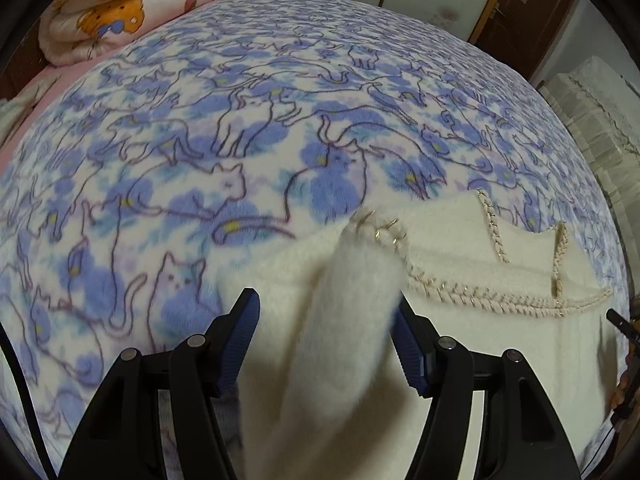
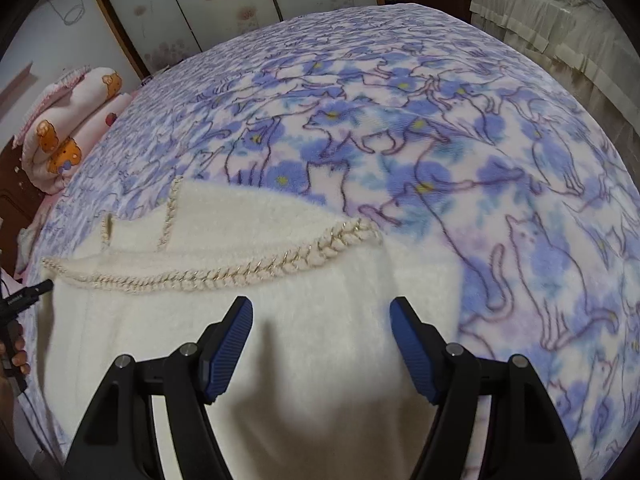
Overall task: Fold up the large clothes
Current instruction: 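Pinch the braided trim edge with both tools, straighten it, release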
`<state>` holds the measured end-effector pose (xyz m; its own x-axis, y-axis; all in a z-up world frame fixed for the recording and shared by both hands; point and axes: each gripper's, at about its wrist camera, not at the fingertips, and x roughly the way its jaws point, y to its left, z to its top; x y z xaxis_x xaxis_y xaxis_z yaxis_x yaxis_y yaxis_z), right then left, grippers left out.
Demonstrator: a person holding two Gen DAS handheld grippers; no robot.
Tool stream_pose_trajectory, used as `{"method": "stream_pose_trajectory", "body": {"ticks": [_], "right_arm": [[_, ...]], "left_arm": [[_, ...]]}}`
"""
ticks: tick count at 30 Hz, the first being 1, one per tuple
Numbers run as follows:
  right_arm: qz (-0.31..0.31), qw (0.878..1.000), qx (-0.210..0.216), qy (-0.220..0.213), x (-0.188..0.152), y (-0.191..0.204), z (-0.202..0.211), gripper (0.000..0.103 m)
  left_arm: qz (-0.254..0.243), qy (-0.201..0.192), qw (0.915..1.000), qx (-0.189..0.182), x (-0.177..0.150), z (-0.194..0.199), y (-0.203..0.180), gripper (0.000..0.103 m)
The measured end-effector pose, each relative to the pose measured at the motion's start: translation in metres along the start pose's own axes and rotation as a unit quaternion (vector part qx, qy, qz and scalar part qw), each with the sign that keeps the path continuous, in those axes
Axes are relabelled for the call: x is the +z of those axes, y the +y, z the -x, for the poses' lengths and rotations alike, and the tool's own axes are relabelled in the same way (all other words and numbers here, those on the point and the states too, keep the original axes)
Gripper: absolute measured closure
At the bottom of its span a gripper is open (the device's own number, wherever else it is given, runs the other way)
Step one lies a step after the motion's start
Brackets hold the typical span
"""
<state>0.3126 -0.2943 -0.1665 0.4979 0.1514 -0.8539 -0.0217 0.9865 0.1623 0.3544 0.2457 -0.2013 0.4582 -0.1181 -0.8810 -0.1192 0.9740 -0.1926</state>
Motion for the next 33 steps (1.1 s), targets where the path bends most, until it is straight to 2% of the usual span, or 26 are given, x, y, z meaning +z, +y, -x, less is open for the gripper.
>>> {"method": "stream_pose_trajectory", "body": {"ticks": [2,3,4,5,6,7,9,15,18,23,29,32,33], "right_arm": [[0.000,1.000,-0.014,0.005,0.003,0.001,-0.009,0.033],[0.000,1.000,-0.027,0.007,0.002,0.001,-0.012,0.041],[0.002,0.999,-0.040,0.009,0.002,0.001,-0.014,0.056],[0.008,0.998,-0.056,0.009,0.000,0.001,-0.015,0.066],[0.009,0.998,-0.056,0.004,-0.001,-0.001,-0.013,0.085],[0.008,0.999,-0.053,-0.004,-0.003,-0.003,-0.009,0.092],[0.006,0.998,-0.051,-0.029,-0.005,-0.005,0.005,0.095],[-0.032,0.991,-0.026,-0.124,0.006,-0.011,0.070,0.096],[-0.043,0.988,-0.029,-0.146,0.025,-0.009,0.074,0.097],[-0.058,0.989,-0.050,-0.123,0.047,-0.010,0.034,0.096],[-0.059,0.993,-0.091,-0.049,0.033,-0.023,-0.042,0.096],[-0.063,0.992,-0.094,-0.047,0.029,-0.024,-0.048,0.095],[-0.059,0.992,-0.098,-0.045,0.030,-0.023,-0.047,0.094]], "left_arm": [[-0.015,-0.004,0.9999,0.000,0.003,-0.005,-0.006,0.054],[-0.025,-0.001,0.9996,-0.007,0.004,-0.008,-0.011,0.079],[-0.037,0.005,0.9992,-0.011,0.004,-0.011,-0.017,0.090],[-0.050,0.002,0.9987,0.004,0.003,-0.011,-0.023,0.091],[-0.064,-0.008,0.9978,0.016,0.000,-0.010,-0.029,0.095],[-0.082,-0.019,0.9961,0.028,-0.003,-0.006,-0.035,0.096],[-0.094,-0.038,0.9941,0.037,-0.006,0.006,-0.041,0.097],[-0.051,-0.081,0.9955,0.000,0.015,0.053,-0.029,0.097],[-0.038,-0.103,0.9940,0.001,0.032,0.058,-0.029,0.097],[-0.013,-0.088,0.9960,0.010,0.051,0.018,-0.027,0.097],[-0.006,-0.048,0.9984,0.028,0.033,-0.049,-0.011,0.096],[0.004,-0.045,0.9987,0.023,0.028,-0.061,-0.006,0.090],[0.009,-0.044,0.9988,0.021,0.029,-0.061,-0.004,0.084]]}}
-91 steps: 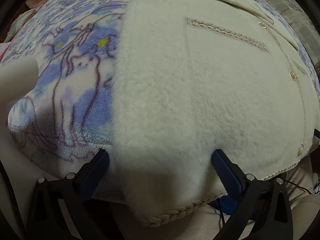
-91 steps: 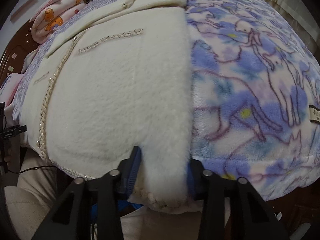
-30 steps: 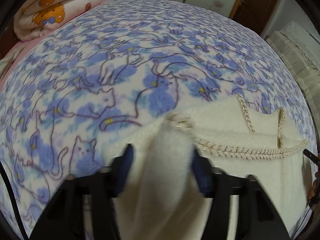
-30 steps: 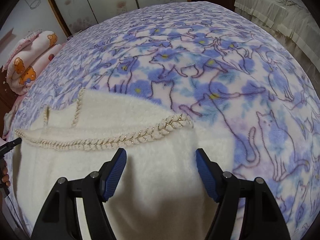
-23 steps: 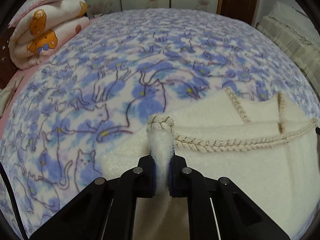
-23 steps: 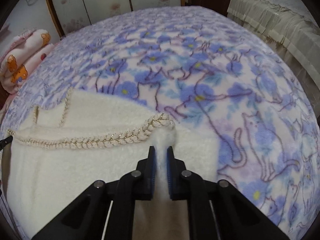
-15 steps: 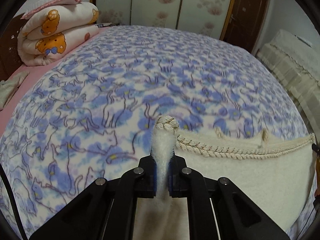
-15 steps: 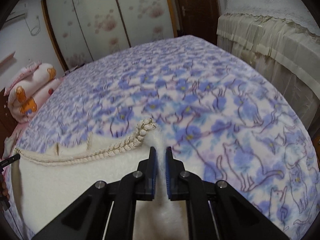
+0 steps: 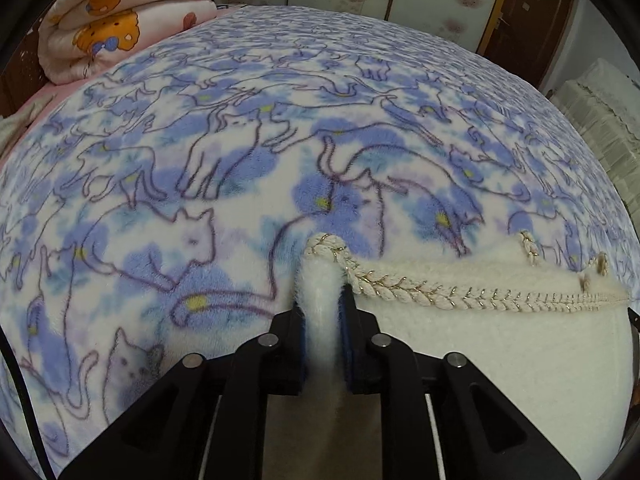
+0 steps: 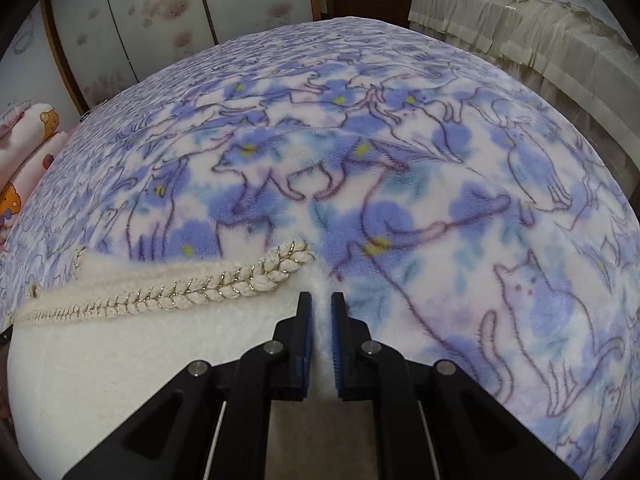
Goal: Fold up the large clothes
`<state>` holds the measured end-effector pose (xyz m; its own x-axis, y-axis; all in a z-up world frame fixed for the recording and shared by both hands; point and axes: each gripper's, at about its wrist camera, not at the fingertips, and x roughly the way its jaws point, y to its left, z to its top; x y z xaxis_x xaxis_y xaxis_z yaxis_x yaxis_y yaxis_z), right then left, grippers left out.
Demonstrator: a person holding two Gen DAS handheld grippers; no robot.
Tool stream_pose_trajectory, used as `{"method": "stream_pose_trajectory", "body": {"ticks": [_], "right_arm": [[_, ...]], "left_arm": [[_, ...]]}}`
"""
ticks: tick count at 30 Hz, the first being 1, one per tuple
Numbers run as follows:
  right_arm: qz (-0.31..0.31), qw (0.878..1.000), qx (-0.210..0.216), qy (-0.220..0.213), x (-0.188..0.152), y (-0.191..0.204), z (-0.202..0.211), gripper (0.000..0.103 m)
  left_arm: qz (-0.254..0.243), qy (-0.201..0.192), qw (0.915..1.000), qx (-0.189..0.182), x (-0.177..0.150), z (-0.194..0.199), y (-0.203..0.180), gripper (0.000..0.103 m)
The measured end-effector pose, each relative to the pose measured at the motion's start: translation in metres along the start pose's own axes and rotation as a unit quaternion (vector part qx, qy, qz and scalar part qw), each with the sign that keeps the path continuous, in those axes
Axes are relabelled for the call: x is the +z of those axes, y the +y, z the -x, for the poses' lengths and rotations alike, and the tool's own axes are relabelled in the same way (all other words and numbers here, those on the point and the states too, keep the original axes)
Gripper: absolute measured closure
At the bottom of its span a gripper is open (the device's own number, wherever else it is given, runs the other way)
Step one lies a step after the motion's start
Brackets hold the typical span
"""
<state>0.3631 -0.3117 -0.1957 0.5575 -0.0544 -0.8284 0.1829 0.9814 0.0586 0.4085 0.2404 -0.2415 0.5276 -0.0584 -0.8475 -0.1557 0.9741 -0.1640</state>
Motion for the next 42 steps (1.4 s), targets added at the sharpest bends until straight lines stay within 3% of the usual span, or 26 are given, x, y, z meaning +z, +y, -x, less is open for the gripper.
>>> {"method": "stream_pose_trajectory", "body": {"ticks": [4,9,13,19,23,27,31,34,38,40,42], "right_arm": [[0.011,1.000,-0.009,0.011,0.005,0.003,0.012,0.081],[-0.003,1.000,-0.021,-0.006,0.012,0.010,0.051,0.076],[0.017,0.999,-0.015,-0.024,0.011,0.036,0.077,0.076],[0.088,0.996,0.031,-0.005,-0.013,0.109,0.084,0.076],[0.124,0.991,0.056,0.003,-0.036,0.153,0.073,0.076],[0.130,0.990,0.056,0.025,-0.048,0.172,0.051,0.076],[0.127,0.991,0.051,0.007,-0.046,0.157,0.045,0.082],[0.117,0.993,-0.019,-0.007,-0.036,0.131,0.039,0.082],[0.050,0.995,-0.091,0.000,-0.020,0.054,0.024,0.082],[0.023,0.998,-0.058,0.008,-0.019,0.026,0.023,0.089],[0.029,0.998,-0.055,0.008,-0.020,0.019,0.026,0.095]], "left_arm": [[0.026,0.005,0.9996,0.013,0.004,0.011,0.012,0.052],[0.037,-0.013,0.9983,0.042,0.003,0.047,0.015,0.051],[0.001,-0.042,0.9973,0.060,-0.007,0.079,-0.011,0.051],[-0.057,-0.051,0.9970,0.007,-0.031,0.097,-0.081,0.051],[-0.097,-0.043,0.9943,-0.004,-0.048,0.081,-0.128,0.051],[-0.094,-0.030,0.9951,-0.011,-0.060,0.059,-0.147,0.051],[-0.111,-0.042,0.9928,-0.011,-0.058,0.052,-0.141,0.049],[-0.112,-0.043,0.9919,0.043,-0.047,0.045,-0.115,0.049],[-0.057,-0.030,0.9954,0.071,-0.032,0.037,-0.057,0.048],[-0.028,-0.027,0.9981,0.048,-0.031,0.038,-0.034,0.048],[-0.028,-0.026,0.9984,0.042,-0.032,0.040,-0.027,0.049]]}}
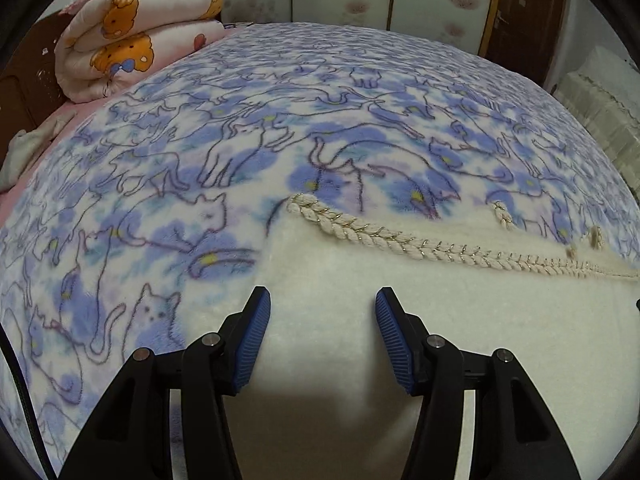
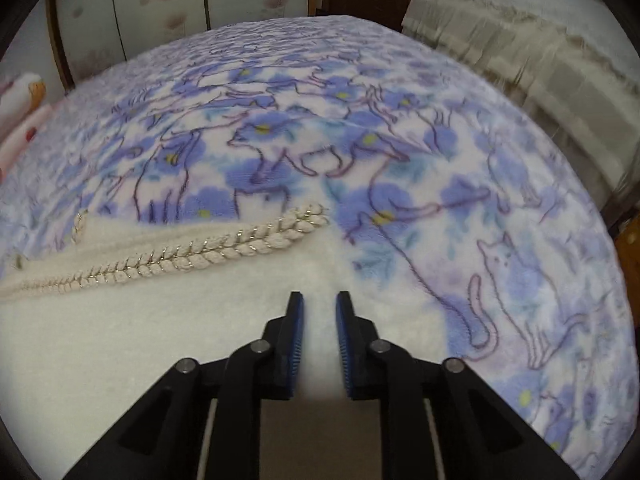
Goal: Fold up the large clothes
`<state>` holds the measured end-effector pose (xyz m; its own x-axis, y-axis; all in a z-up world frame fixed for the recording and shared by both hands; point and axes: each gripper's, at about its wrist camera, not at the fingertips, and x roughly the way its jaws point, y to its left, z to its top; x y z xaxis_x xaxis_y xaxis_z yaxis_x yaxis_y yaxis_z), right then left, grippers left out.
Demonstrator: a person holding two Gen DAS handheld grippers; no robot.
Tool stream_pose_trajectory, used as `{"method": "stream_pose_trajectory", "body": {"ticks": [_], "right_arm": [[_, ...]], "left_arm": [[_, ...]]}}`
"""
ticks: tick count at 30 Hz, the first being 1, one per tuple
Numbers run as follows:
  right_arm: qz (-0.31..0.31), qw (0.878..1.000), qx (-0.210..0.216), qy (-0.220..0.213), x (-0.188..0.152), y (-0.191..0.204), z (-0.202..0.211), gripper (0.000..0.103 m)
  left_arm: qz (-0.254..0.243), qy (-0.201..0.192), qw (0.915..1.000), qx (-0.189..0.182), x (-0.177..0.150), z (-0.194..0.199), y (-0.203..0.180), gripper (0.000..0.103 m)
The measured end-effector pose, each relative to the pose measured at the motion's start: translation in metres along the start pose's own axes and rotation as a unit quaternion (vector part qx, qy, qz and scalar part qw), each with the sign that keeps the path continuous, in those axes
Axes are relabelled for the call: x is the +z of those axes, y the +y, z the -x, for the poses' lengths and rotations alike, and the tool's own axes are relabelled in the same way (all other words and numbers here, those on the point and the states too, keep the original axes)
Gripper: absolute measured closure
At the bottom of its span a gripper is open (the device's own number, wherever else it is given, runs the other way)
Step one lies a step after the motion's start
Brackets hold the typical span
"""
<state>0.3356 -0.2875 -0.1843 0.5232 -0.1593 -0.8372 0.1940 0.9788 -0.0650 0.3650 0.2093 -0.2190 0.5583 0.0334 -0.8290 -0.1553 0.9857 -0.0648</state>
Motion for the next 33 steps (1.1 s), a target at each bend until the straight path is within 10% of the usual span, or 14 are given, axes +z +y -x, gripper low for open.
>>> {"method": "stream_pose_trajectory", "body": {"ticks": [5,9,33], "right_arm": [[0.025,0.999,-0.030,-0.003,-0.004,0.013,0.007,0.091],[0.011,1.000,-0.019,0.004,-0.001,0.013,0.010,0.087],[0.017,0.993,0.114,0.006,-0.052,0.027,0.132,0.072]], "left_arm": [[-0.027,-0.001,0.9993,0.025,-0.002,0.004,-0.009,0.044],[-0.022,0.008,0.9994,0.024,0.001,0.010,-0.009,0.023],[-0.007,0.001,0.9974,-0.072,-0.031,0.146,-0.043,0.007]]}}
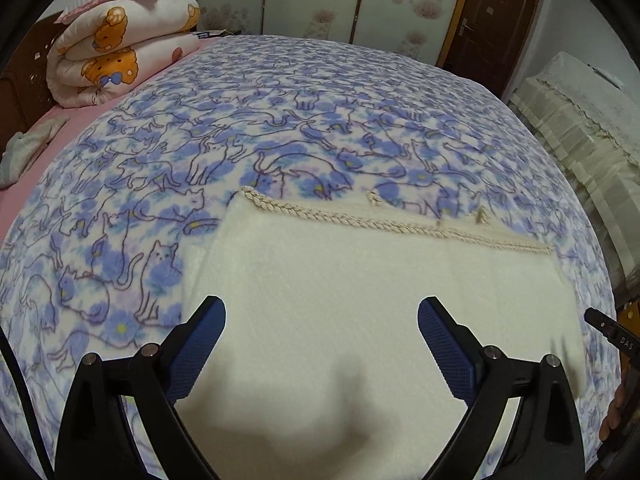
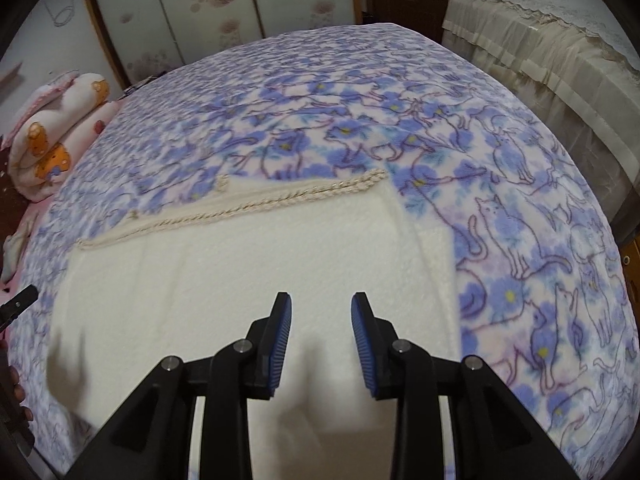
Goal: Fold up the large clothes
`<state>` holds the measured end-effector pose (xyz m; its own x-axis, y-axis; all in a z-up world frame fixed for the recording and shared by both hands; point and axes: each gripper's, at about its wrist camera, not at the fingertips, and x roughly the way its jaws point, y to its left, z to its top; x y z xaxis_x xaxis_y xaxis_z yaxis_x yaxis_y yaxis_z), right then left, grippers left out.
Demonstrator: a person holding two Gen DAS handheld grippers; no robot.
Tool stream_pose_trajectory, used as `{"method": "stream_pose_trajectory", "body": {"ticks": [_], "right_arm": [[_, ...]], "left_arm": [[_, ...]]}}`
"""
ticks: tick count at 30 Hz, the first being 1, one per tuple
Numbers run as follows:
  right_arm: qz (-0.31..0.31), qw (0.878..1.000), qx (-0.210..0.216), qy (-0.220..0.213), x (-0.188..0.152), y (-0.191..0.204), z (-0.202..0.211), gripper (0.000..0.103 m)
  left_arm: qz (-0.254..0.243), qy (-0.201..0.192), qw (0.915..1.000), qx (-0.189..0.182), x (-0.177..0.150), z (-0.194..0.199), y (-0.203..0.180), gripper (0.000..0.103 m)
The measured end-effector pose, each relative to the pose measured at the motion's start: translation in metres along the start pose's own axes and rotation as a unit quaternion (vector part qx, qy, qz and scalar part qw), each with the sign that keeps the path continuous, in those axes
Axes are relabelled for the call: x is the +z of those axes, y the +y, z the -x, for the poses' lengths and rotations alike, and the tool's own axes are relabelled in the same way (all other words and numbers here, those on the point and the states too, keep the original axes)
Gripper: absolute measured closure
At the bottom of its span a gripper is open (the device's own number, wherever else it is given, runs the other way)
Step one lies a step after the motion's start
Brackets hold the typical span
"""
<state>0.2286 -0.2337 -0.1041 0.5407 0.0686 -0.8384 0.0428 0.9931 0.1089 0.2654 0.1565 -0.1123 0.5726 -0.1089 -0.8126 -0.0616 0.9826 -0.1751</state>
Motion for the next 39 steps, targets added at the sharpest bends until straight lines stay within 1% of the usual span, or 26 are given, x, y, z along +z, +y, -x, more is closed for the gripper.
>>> {"method": "stream_pose_trajectory", "body": {"ticks": [2,3,7,10,14,17,19,21,23,25,28,30,31,32,36,39], "right_arm": [[0.006,1.000,0.017,0.000,-0.008,0.007,0.008,0.072],[0.008,1.000,0.024,0.000,-0.011,0.009,0.011,0.072],[0.021,0.998,0.051,-0.002,-0.029,0.025,0.024,0.072],[0.036,0.997,0.065,0.001,-0.042,0.038,0.026,0.072],[0.056,0.996,0.071,0.007,-0.060,0.055,0.021,0.072],[0.066,0.995,0.074,0.016,-0.074,0.066,0.010,0.072],[0.067,0.994,0.078,0.026,-0.082,0.072,0.001,0.072],[0.066,0.994,0.080,0.040,-0.090,0.078,-0.011,0.072],[0.067,0.994,0.075,0.047,-0.096,0.081,-0.022,0.072],[0.068,0.994,0.070,0.044,-0.099,0.082,-0.027,0.072],[0.064,0.995,0.067,0.038,-0.100,0.076,-0.029,0.072],[0.070,0.997,0.033,0.026,-0.098,0.067,-0.028,0.072],[0.070,0.997,0.000,0.016,-0.097,0.058,-0.028,0.072],[0.064,0.998,-0.023,0.011,-0.096,0.048,-0.028,0.072],[0.020,0.999,-0.049,0.013,-0.095,0.002,-0.029,0.072],[0.001,0.998,-0.055,0.015,-0.096,-0.015,-0.026,0.072]], "left_arm": [[-0.003,0.003,0.9999,-0.016,-0.009,0.013,-0.007,0.007],[-0.006,0.005,0.9998,-0.016,-0.013,0.017,-0.011,0.007],[-0.015,-0.005,0.9999,0.004,-0.032,0.034,-0.024,0.007],[0.003,-0.006,1.0000,0.006,-0.048,0.040,-0.029,0.007],[0.027,0.017,0.9993,-0.019,-0.068,0.031,-0.031,0.007],[0.048,0.036,0.9976,-0.035,-0.086,0.015,-0.030,0.007],[0.058,0.047,0.9965,-0.037,-0.097,0.002,-0.028,0.008],[0.058,0.055,0.9965,-0.025,-0.106,-0.009,-0.027,0.009],[0.055,0.058,0.9968,-0.009,-0.114,-0.019,-0.024,0.011],[0.051,0.057,0.9970,0.009,-0.119,-0.027,-0.017,0.014],[0.045,0.045,0.9974,0.035,-0.126,-0.030,0.002,0.015],[0.046,0.038,0.9970,0.049,-0.126,-0.029,0.015,0.015],[0.048,0.037,0.9967,0.054,-0.125,-0.028,0.021,0.015],[0.051,0.035,0.9964,0.058,-0.124,-0.027,0.027,0.015],[0.058,0.032,0.9961,0.058,-0.124,-0.027,0.040,0.015],[0.055,0.032,0.9959,0.064,-0.123,-0.027,0.041,0.015]]}}
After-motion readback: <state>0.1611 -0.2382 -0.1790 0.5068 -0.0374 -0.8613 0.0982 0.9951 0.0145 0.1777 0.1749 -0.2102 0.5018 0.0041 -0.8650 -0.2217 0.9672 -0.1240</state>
